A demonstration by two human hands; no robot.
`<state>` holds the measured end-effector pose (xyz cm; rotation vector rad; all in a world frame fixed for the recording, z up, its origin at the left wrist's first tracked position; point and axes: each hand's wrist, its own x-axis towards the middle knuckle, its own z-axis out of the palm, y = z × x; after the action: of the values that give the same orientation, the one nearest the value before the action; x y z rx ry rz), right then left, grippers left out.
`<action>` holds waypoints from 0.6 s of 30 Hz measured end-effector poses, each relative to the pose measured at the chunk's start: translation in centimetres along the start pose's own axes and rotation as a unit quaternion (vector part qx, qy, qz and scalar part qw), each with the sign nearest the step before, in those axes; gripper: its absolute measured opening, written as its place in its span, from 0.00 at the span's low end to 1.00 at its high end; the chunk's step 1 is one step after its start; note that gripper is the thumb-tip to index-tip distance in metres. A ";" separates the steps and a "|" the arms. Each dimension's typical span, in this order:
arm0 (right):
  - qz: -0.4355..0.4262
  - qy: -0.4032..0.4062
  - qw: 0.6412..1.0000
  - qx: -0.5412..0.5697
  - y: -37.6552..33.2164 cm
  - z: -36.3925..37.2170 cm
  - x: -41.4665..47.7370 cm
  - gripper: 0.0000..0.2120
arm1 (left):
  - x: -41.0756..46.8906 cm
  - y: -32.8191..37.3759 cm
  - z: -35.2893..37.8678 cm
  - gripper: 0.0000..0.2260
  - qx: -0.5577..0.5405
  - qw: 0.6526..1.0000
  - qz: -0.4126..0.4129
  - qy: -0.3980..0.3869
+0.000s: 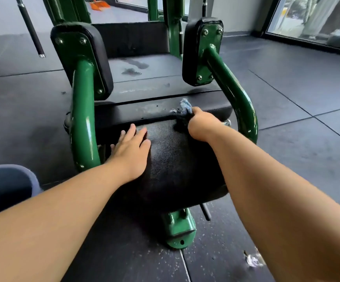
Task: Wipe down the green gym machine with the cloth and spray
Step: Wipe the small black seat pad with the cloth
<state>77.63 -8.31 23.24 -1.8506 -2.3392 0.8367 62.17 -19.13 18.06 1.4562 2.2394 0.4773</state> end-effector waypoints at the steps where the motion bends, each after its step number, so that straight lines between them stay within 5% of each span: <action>1: 0.000 0.002 1.000 0.002 0.0 0.0 0.4 0.27 | 0.0 -0.1 0.1 0.22 0.004 1.000 -0.003 0.000; 6: 0.016 0.014 1.000 0.011 3.0 0.0 -2.0 0.22 | 0.0 0.1 -0.1 0.22 0.010 1.000 -0.005 -0.004; 10: 0.033 0.056 0.986 0.154 6.8 1.1 -8.2 0.18 | -0.8 0.4 -0.3 0.22 0.000 1.000 -0.015 -0.008; 14: 0.079 0.011 0.986 0.149 8.9 2.2 -14.0 0.07 | -2.0 1.9 -0.3 0.23 -0.057 0.996 -0.059 0.015; 18: 0.085 0.080 0.982 0.148 6.2 0.9 -12.8 0.13 | -2.4 2.7 0.1 0.25 -0.073 0.992 -0.086 0.056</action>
<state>86.48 -19.45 23.45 -1.9241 -1.8678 0.9518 65.19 -20.28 19.78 1.1795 2.3364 0.6651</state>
